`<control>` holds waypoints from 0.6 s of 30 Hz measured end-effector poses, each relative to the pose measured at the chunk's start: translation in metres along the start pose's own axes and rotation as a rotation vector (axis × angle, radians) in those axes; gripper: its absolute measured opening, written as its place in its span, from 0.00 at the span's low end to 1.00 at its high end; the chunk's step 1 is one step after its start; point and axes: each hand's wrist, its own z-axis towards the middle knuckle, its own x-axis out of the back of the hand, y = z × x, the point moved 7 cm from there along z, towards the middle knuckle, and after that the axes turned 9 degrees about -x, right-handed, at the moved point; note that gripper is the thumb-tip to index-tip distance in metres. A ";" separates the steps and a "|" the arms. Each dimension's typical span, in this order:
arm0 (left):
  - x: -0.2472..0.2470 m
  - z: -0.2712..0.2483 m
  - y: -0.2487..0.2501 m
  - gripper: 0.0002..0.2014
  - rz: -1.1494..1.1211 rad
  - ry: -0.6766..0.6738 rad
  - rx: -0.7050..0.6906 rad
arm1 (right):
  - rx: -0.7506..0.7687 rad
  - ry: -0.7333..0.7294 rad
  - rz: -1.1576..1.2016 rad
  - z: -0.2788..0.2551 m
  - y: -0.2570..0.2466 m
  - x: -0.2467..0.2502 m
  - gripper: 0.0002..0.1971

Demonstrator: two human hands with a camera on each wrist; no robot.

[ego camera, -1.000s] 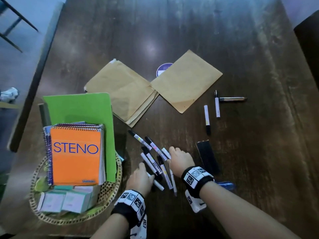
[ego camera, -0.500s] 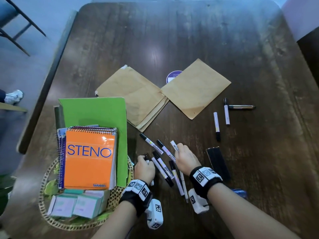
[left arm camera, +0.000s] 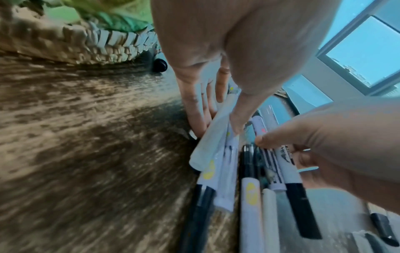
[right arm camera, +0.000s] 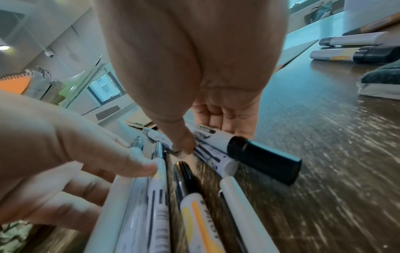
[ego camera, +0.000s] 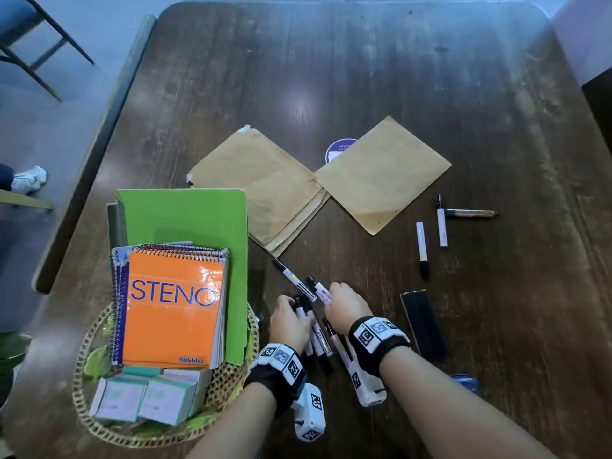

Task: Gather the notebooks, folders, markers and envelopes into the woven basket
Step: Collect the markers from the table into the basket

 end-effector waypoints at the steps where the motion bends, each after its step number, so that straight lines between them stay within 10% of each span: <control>1: 0.000 0.000 0.001 0.20 -0.008 -0.003 0.015 | -0.002 -0.004 0.020 0.000 0.002 0.002 0.12; 18: -0.005 0.006 0.030 0.11 -0.013 -0.112 -0.141 | -0.150 -0.223 0.635 -0.018 0.043 0.007 0.06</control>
